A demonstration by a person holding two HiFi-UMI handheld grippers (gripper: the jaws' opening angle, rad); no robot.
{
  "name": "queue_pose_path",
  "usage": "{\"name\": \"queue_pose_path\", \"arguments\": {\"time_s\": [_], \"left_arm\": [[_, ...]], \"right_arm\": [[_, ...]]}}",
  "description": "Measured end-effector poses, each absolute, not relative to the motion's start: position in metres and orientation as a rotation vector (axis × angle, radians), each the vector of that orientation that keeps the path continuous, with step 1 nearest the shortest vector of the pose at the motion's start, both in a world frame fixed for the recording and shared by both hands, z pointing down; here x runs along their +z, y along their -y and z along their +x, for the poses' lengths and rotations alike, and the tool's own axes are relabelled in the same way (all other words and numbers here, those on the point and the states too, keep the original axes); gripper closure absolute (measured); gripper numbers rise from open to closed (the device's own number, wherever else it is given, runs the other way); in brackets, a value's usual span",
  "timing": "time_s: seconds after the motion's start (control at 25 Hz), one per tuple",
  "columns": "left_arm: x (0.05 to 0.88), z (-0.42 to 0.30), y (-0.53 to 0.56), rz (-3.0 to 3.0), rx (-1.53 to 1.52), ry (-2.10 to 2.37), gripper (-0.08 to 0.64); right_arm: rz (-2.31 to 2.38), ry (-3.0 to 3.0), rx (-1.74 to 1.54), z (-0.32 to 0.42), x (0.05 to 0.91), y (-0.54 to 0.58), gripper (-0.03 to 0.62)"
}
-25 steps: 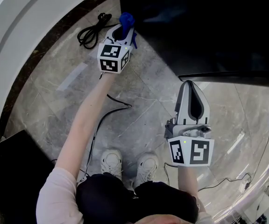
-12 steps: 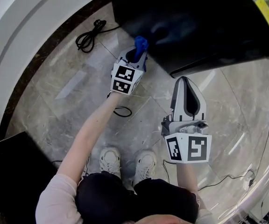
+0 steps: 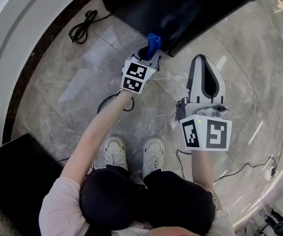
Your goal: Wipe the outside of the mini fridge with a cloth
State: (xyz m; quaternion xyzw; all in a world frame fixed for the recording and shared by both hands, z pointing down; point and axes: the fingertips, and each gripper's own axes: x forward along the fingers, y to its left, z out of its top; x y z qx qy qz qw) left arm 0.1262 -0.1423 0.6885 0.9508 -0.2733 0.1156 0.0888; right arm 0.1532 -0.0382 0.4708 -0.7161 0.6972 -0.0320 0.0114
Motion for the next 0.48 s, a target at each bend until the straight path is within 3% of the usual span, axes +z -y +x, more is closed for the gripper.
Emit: {"name": "queue_pose_path", "arguments": {"time_s": [0.48], "left_arm": [[0.69,0.166,0.091,2.854,0.347,0.653,0.5]], "right_arm": [[-2.28,-2.113,-0.077,0.184,0.462,0.022,0.58]]}}
